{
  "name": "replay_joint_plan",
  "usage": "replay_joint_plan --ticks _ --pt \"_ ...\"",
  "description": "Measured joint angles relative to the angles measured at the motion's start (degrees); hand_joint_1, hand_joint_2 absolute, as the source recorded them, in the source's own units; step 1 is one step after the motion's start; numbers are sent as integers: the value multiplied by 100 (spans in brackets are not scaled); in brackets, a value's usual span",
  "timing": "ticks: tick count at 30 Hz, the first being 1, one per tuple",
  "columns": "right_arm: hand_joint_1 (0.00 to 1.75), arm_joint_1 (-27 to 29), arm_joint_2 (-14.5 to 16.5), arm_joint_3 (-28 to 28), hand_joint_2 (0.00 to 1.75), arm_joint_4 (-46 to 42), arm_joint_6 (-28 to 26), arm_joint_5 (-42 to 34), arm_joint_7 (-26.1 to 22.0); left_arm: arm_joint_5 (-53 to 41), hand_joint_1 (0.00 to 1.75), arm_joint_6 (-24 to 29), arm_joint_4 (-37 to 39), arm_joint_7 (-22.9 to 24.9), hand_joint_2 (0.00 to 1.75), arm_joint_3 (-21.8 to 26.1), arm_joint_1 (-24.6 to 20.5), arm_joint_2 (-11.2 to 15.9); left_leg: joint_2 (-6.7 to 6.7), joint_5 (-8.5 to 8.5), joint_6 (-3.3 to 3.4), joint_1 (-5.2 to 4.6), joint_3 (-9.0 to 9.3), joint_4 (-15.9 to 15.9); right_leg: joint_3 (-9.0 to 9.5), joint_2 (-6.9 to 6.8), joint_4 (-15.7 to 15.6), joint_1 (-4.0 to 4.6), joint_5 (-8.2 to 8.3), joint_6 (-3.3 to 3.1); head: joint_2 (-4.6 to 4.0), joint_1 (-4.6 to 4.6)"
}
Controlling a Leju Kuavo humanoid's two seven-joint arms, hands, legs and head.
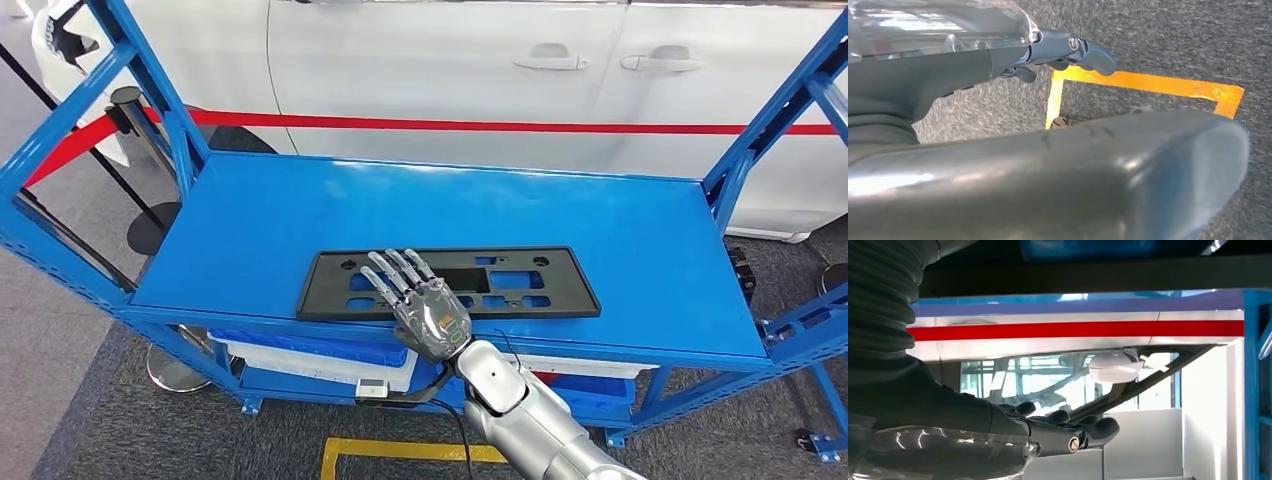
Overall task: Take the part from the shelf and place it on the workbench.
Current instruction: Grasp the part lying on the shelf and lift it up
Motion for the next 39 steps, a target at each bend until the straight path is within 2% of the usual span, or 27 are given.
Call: replay_joint_plan --ticks 2,4,5,7,8,9,10,11,13,14,15,17,19,21,23,24,25,26,28,30,31,33,34,35,36,38,39 --pt "0 -39 26 46 175 86 0 36 62 0 0 3 -1 1 0 0 -2 2 0 -3 -62 4 -14 -2 -1 8 -31 6 0 -42 0 -3" --pt "0 -70 42 79 175 151 0 78 133 -1 0 7 -1 0 0 -1 -1 8 2 -128 -122 21 -76 153 15 3 -70 -12 23 -111 0 -5" --pt "0 -85 49 90 175 175 0 100 172 -2 0 8 -2 -1 0 -1 -2 10 4 -273 -147 28 -177 387 24 -4 -88 -23 32 -141 0 -6" --pt "0 -94 54 102 175 217 1 142 234 -7 0 10 -1 -1 0 -2 3 10 7 -634 -186 37 -514 1131 27 -16 -89 -17 30 -169 0 -8" --pt "0 -91 54 105 175 238 1 159 260 -8 0 10 -1 -1 0 -3 9 10 8 -746 -201 40 -675 1465 27 -19 -85 -13 27 -172 0 -8" --pt "0 -89 54 107 175 258 2 173 282 -9 0 11 0 -2 0 -3 16 10 8 -758 -209 41 -761 1633 29 -19 -80 -9 24 -175 0 -8" --pt "0 -87 54 108 175 273 2 187 305 -9 0 12 0 -4 0 -4 21 11 8 -652 -207 41 -734 1567 35 -15 -73 -7 17 -176 0 -9" --pt "0 -88 55 109 175 281 1 199 329 -9 0 13 0 -8 0 -4 24 15 9 -459 -196 40 -603 1285 46 -9 -66 -6 8 -173 0 -9" --pt "0 -102 68 109 175 289 0 237 382 -17 0 14 0 -20 0 -4 18 24 9 -96 -151 29 -217 479 65 2 -47 4 -17 -150 0 -8" --pt "0 -115 78 109 175 296 0 257 406 -24 0 14 0 -26 0 -5 11 27 7 -16 -125 18 -89 210 61 5 -38 13 -24 -129 0 -7" --pt "0 -131 90 108 175 308 0 281 433 -33 0 15 0 -30 0 -5 5 29 5 2 -101 5 -24 64 54 7 -32 20 -27 -106 0 -5" --pt "0 -167 122 107 175 354 0 366 532 -44 0 17 0 -30 0 -7 2 30 1 -3 -50 1 -17 20 43 8 -38 27 -18 -56 0 -2" --pt "0 -230 168 107 175 435 0 526 742 -54 0 21 0 -20 0 -7 5 29 9 30 18 26 -3 -28 11 3 55 22 -104 -2 0 2" --pt "0 -328 221 107 175 577 3 708 1031 -63 0 24 0 -9 0 -8 -3 29 20 55 73 41 3 -60 -215 -1 561 11 -415 41 0 4" --pt "0 -400 275 108 175 764 7 829 1294 -70 0 25 0 -4 0 -10 -5 30 21 57 92 38 -7 -59 -571 -4 1310 1 -745 67 0 5" --pt "0 -418 298 108 175 857 9 858 1379 -73 0 25 0 -3 0 -11 -2 29 18 56 93 38 -7 -57 -681 -4 1529 -7 -784 76 0 5" --pt "0 -434 319 109 175 936 8 874 1429 -74 0 25 0 -3 0 -12 1 27 14 54 92 38 -4 -53 -696 -5 1546 -16 -714 80 0 5" --pt "0 -455 339 109 175 1002 8 882 1456 -76 0 25 0 -3 0 -13 2 24 9 48 86 38 2 -45 -604 -7 1341 -26 -543 76 0 5" --pt "0 -522 378 109 175 1102 14 888 1492 -79 0 25 0 -3 0 -18 1 16 1 23 54 30 8 -15 -249 -11 594 -31 -150 52 -1 5" --pt "0 -606 426 110 175 1203 57 892 1561 -84 0 22 0 -3 0 -26 -5 12 0 5 1 11 -17 21 -34 -8 95 -16 0 22 -1 0" --pt "8 -641 445 111 175 1256 92 894 1607 -85 0 20 0 -3 0 -29 -7 12 0 6 -30 6 -32 26 -20 -1 33 -1 -17 4 -1 -2" --pt "87 -699 475 111 175 1349 150 896 1676 -85 0 16 0 -3 0 -34 -9 13 4 -1 -97 18 -44 29 -27 6 -8 -4 2 -54 0 -2" --pt "129 -732 488 111 175 1389 189 896 1710 -85 0 15 0 -2 0 -36 -8 13 6 -53 -129 26 -64 85 -19 4 -27 -12 15 -93 0 -2" --pt "163 -771 503 111 175 1428 245 897 1748 -85 0 15 0 -2 0 -37 -10 14 8 -162 -157 30 -128 240 -11 0 -47 -24 27 -126 0 -4" --pt "168 -807 517 111 175 1470 318 897 1797 -85 0 13 0 -2 0 -37 -11 14 10 -329 -179 35 -251 522 -5 -8 -56 -30 33 -149 0 -6" --pt "169 -853 528 110 175 1571 445 898 1883 -89 0 5 0 -1 0 -38 -10 11 10 -687 -214 39 -609 1312 -9 -18 -52 -21 33 -168 0 -8" --pt "170 -859 527 110 175 1621 472 898 1909 -91 0 1 0 -1 0 -39 -6 10 11 -770 -223 40 -749 1605 -11 -22 -47 -16 31 -171 0 -7"
